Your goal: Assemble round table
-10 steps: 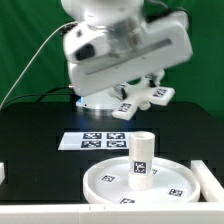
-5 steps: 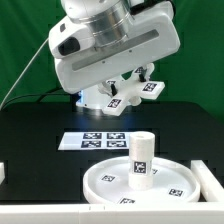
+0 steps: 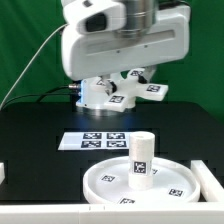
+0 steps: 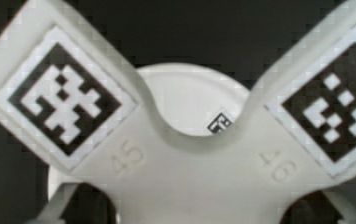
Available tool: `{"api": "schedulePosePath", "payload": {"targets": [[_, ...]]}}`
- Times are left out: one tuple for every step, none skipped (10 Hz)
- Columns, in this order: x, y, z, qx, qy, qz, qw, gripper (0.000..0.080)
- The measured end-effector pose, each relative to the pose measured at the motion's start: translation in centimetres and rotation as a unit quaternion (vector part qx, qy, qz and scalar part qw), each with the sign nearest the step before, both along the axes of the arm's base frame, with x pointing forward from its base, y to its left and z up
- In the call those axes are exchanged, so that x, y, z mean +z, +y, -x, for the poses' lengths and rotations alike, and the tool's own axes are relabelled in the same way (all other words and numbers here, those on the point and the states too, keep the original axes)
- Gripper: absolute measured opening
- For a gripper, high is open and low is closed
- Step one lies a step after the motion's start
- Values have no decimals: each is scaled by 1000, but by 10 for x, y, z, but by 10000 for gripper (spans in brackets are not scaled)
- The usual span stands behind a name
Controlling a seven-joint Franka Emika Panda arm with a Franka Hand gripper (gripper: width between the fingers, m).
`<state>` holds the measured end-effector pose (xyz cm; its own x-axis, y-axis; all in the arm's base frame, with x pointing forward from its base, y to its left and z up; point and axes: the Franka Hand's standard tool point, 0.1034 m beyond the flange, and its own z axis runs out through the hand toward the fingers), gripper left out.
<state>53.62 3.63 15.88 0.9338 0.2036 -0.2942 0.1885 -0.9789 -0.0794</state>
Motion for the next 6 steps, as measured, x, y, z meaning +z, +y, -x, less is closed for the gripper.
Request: {"api": "schedulePosePath", "payload": {"targets": [[-3, 0, 2, -19, 2, 12, 1000, 442], [-2, 0, 0, 8, -3, 37, 999, 442], [-3, 4, -5, 2, -23, 26, 999, 442], [-5, 5, -12, 3, -57, 24, 998, 442], [-4, 7, -14, 7, -71, 23, 997, 442], [-1, 5, -28, 9, -110, 20, 994, 442]]}}
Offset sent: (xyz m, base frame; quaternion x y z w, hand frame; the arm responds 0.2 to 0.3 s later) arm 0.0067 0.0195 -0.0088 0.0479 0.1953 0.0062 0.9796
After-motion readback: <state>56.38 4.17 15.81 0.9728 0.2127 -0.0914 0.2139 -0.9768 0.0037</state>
